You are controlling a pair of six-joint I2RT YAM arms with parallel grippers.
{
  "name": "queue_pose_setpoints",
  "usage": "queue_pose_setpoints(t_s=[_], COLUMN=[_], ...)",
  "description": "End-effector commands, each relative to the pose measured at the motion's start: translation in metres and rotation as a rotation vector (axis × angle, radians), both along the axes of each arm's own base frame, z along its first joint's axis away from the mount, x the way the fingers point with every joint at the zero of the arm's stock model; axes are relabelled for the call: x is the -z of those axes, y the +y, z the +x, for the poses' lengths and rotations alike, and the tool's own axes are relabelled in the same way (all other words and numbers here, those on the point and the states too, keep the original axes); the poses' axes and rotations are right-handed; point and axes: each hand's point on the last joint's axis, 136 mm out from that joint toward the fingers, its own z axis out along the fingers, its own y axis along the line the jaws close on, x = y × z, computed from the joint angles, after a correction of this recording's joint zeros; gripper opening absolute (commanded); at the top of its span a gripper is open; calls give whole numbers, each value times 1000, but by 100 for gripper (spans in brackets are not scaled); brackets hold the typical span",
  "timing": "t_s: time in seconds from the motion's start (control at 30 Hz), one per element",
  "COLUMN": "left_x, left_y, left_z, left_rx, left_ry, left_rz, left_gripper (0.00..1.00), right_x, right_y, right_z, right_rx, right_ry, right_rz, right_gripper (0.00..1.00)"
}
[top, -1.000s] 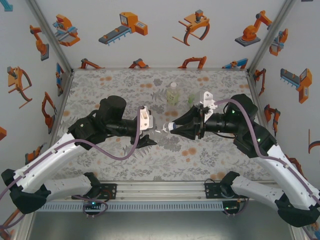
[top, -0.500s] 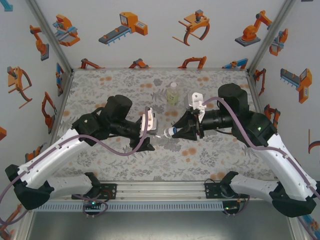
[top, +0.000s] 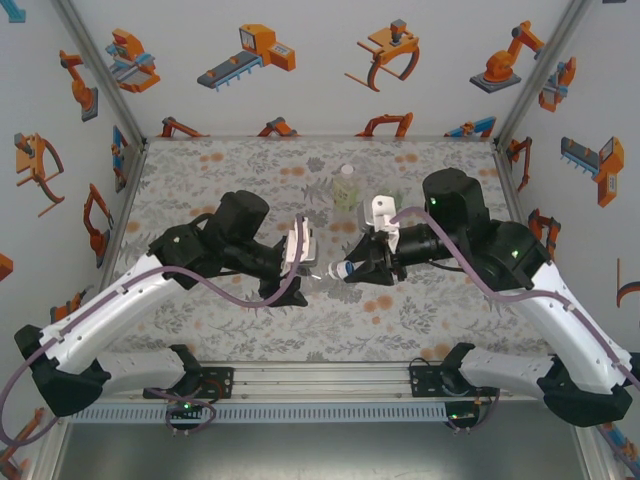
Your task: Screw on the bottle caps
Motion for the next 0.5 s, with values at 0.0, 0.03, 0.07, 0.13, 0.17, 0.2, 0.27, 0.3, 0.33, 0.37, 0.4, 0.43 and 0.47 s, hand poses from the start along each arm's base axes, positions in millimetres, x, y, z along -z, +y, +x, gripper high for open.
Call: queue_pose_setpoints(t_s=[0.0, 0.03, 0.07, 0.13, 0.17, 0.2, 0.27, 0.3, 0.33, 0.37, 0.4, 0.43, 0.47], left_x=[-31, -30, -31, -32, -32, -32, -32, -32, -33, -32, -32, -33, -32], left_y=[-8, -9, -8, -8, -8, -8, -8, -8, -8, -8, -9, -9, -9], left_z=[-9, -10, -11, -13, -13, -13, -13, -13, -13, -12, -11, -11, -10], left_rx=[74, 80, 84, 90, 93, 93, 91, 88, 86, 85, 83, 82, 77], left_ry=[-19, -16, -15, -11, -9, -9, -8, -9, -9, -8, -10, -10, -13], left_rz=[-100, -101, -104, -107, -108, -108, -108, -107, -107, -106, -106, -106, -103], left_gripper=[0, 0, 0, 0, 0, 0, 0, 0, 0, 0, 0, 0, 0], right_x=[6, 6, 7, 7, 8, 8, 9, 9, 9, 10, 10, 11, 12], right_y=[3, 3, 3, 3, 3, 3, 4, 4, 5, 6, 6, 8, 8], right_z=[8, 11, 13, 15, 18, 18, 13, 12, 11, 8, 7, 6, 6], right_rx=[28, 37, 46, 57, 66, 66, 35, 25, 18, 0, -7, -13, -13], right_ry=[-35, -38, -42, -49, -53, -51, -52, -49, -46, -42, -37, -31, -19], right_rz=[-38, -43, -47, -53, -57, -61, -64, -62, -62, -60, -60, -61, -65], right_gripper=[3, 2, 2, 2, 2, 2, 2, 1, 1, 1, 0, 0, 0])
